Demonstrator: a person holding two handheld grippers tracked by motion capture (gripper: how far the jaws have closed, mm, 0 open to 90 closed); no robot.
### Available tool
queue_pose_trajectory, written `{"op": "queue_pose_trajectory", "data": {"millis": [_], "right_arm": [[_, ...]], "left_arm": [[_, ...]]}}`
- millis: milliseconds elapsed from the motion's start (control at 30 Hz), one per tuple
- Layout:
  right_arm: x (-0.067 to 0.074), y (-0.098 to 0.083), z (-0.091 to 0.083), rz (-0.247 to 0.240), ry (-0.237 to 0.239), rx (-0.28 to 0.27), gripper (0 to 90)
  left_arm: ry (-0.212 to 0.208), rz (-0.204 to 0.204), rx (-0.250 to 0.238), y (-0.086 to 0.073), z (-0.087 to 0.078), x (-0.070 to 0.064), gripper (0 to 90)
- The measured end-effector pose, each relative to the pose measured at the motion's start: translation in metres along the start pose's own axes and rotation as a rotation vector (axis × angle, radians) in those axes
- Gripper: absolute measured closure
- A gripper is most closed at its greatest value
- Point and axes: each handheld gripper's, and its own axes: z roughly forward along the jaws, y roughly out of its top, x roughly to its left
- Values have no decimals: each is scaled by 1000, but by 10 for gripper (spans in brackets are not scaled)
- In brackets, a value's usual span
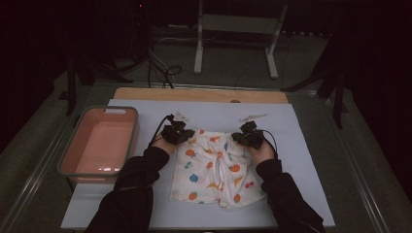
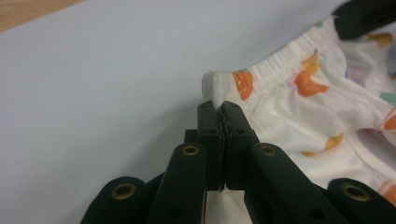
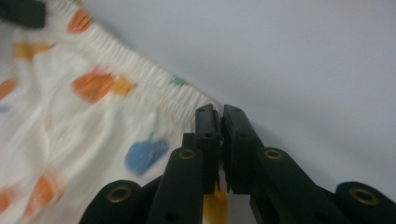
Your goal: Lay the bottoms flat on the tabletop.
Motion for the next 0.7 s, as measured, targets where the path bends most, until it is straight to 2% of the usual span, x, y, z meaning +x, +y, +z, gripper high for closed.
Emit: {"op": "queue_pose_trajectory", "data": {"millis": [33,67,133,167,200,233,267,300,367,400,433,467,500,533,567,600,700], "right_arm": [[-2,2,2,0,-9,-3,839],[-4,4,4,4,-29,-8,784],[-11,6,6,55,-22,-15,755],[-11,6,6,55,-22,-15,755],[-14,6,7,69,-17,-18,714],[-17,3,10,101,-9,0,692],[-17,3,10,101,-9,0,692],[-18,1,13,113,10,21,661],[-17,0,14,117,13,34,661],[-17,-1,16,115,30,45,661],[-16,-2,18,119,36,71,656],[-14,-3,21,112,34,97,658],[-9,-3,20,85,16,107,695],[-9,-3,20,85,16,107,695],[-7,-3,19,73,3,119,758],[-4,-1,16,38,-9,123,846],[-5,0,13,47,-22,92,857]], "left_arm": [[-2,-9,-3,1,2,1,887],[2,-16,0,1,3,1,887],[9,-24,3,0,7,2,886],[9,-24,3,0,7,2,886],[11,-31,9,-1,8,2,886],[12,-37,10,-2,10,3,886],[10,-42,12,-3,11,4,886],[14,-45,11,-3,11,4,886],[11,-41,15,-4,11,4,886],[10,-41,16,-4,11,4,886],[10,-40,18,-4,11,4,886],[9,-39,20,-4,11,4,886],[11,-38,21,-5,11,3,887],[11,-38,21,-5,11,3,886],[7,-39,25,-5,11,4,886],[6,-40,25,-5,11,4,887],[6,-40,20,-4,11,3,887]]}}
